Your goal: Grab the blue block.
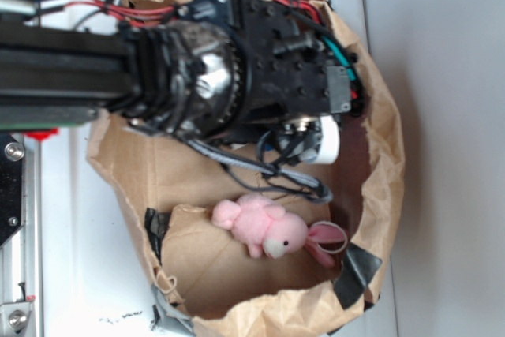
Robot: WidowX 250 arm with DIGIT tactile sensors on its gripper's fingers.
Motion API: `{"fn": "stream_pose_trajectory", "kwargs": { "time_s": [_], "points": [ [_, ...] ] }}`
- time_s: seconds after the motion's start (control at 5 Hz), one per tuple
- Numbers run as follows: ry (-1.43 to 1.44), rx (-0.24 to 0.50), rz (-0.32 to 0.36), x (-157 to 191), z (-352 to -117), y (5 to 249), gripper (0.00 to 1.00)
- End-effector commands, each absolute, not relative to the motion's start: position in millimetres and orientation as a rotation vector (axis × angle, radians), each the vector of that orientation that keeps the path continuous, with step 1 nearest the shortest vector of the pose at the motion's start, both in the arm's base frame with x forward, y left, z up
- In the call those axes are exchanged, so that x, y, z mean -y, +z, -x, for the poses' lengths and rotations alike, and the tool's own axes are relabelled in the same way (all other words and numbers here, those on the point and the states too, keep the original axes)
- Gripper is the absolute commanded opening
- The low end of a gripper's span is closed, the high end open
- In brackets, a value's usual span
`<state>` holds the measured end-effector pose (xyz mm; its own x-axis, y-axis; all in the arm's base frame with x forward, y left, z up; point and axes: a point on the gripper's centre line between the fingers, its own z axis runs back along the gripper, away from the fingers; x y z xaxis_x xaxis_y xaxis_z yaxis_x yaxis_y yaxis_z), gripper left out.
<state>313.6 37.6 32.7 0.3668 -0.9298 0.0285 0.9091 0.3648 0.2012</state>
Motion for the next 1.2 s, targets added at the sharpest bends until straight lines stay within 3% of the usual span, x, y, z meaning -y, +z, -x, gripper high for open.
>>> {"fn": "stream_pose_trajectory", "kwargs": {
  "time_s": [0.0,0.8,1.0],
  "points": [
    [-0.868,0.34,-0.143,-66,-310,128,0.0],
    [-0.303,0.305,-0.003,-60,-302,187,0.0],
    [-0.221,0.285,-0.004,-51,-297,198,0.0]
  ]
}}
